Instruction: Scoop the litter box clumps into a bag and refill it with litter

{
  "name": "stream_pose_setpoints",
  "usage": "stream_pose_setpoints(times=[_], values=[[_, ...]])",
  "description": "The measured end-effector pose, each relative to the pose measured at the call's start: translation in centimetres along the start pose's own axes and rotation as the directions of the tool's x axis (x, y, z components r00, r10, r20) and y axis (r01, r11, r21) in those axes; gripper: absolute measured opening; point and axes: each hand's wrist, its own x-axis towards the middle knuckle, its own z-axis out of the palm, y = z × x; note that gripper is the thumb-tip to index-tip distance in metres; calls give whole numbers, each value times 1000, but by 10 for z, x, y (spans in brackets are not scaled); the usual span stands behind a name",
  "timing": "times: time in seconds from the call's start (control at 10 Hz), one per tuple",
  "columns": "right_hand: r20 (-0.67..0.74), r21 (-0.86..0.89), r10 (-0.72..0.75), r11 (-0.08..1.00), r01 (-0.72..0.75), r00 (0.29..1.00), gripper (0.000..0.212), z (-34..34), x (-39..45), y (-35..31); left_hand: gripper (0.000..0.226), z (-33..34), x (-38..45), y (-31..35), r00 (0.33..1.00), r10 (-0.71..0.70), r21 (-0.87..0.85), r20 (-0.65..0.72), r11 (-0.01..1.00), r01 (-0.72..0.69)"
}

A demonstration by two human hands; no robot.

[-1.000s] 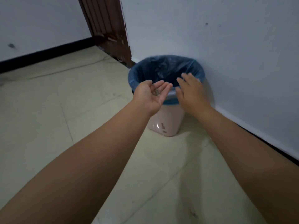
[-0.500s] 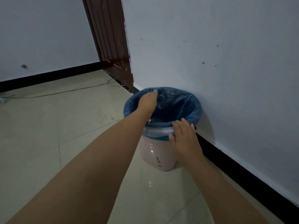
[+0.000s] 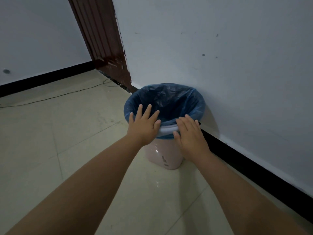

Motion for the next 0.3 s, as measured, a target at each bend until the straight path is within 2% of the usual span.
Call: stream_pose_setpoints(times=[0.1, 0.2, 0.3], values=[[140, 67, 37, 997, -47, 989, 48, -11, 3, 3, 52, 10, -13, 13, 1000, 18, -22, -22, 1000, -19], [234, 200, 58, 974, -107, 971, 49, -27, 5, 2, 54, 16, -16, 21, 998, 33, -41, -57, 999, -35], [130, 443, 232, 856, -266, 964, 45, -45, 2, 1, 56, 16, -16, 22, 998, 25, -82, -49, 996, -29]])
